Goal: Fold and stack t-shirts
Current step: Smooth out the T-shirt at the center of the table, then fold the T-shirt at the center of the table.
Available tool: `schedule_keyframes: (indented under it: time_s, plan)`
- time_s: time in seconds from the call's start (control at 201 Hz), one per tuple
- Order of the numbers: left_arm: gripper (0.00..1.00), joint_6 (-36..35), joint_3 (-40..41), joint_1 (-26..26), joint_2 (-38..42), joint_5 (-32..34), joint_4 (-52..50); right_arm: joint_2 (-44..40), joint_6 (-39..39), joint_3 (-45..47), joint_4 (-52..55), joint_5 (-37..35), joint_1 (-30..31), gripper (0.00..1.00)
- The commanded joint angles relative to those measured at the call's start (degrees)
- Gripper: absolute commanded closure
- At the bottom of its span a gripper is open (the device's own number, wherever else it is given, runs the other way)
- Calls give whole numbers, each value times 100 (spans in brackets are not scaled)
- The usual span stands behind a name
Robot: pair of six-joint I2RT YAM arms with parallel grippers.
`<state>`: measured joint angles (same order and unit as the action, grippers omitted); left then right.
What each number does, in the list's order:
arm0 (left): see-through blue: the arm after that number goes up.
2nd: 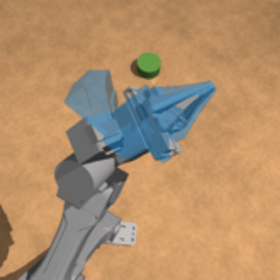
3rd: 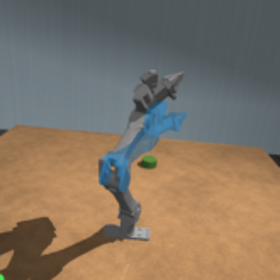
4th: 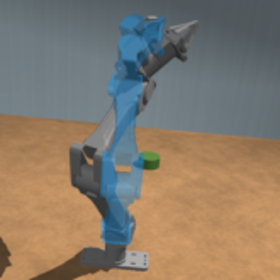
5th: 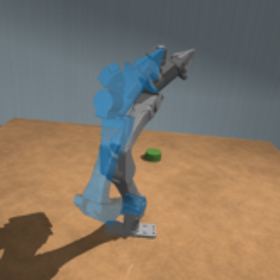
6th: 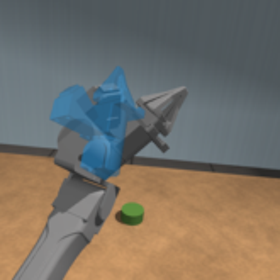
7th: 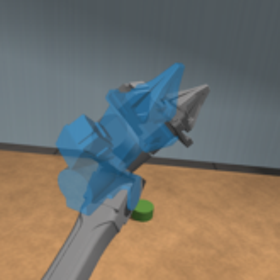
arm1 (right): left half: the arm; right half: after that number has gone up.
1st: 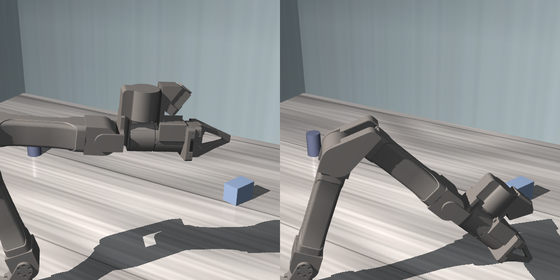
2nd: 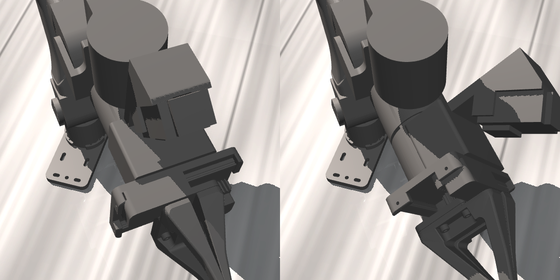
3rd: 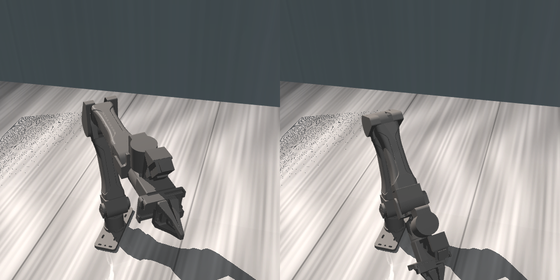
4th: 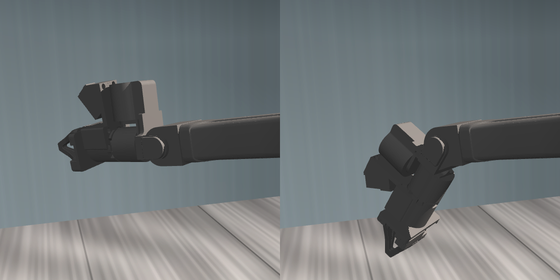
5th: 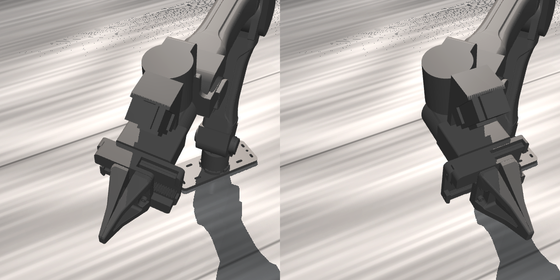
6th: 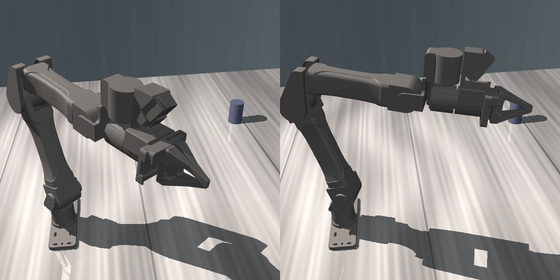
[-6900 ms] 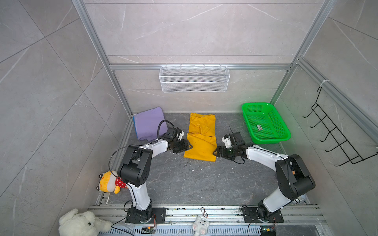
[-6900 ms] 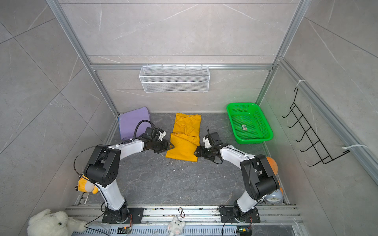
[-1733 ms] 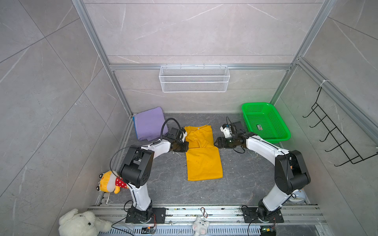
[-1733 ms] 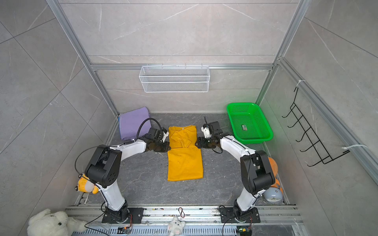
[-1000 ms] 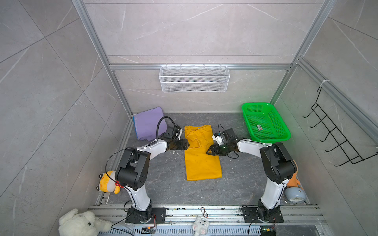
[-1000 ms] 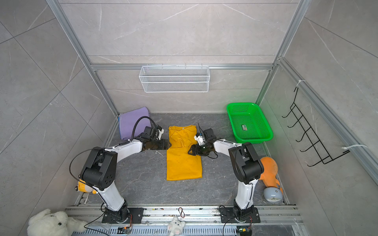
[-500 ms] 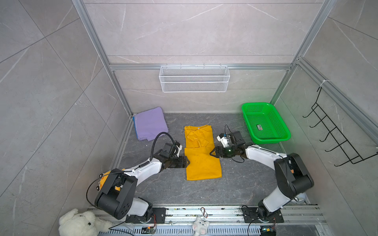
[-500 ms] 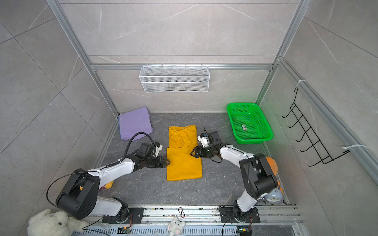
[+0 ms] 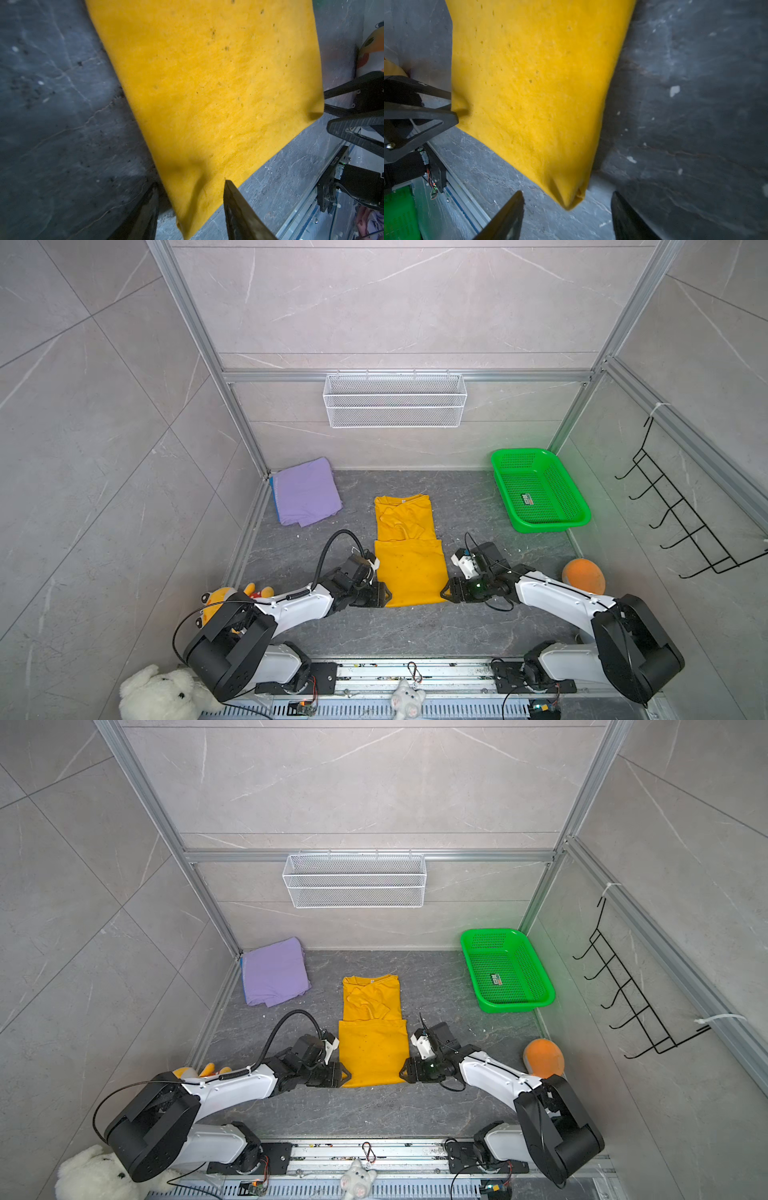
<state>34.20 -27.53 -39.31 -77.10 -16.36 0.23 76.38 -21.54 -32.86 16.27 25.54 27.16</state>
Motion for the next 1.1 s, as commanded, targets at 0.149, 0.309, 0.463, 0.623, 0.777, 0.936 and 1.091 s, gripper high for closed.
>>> schedule_keyframes:
  time_s: [0.149,0.309,0.463,0.623,0.777,0.936,1.091]
  plan:
    - [49,288,368,-112,288,209,-100,-7,-330,56,158,-443,290,51]
    - [53,275,453,-129,348,118,-222,12,-368,8,239,-497,341,59]
    - [53,288,530,-199,382,89,-318,-45,-445,69,260,-530,434,58]
    - [61,324,600,-252,522,231,-498,109,-452,22,229,-593,572,61]
    - [88,334,563,-279,643,371,-660,230,-430,-100,202,-637,656,91]
    - [100,224,323,-281,963,540,-1024,-95,-326,-152,410,-603,723,100]
    - [100,231,203,-304,1410,558,-1431,-674,-434,-177,929,-655,976,100]
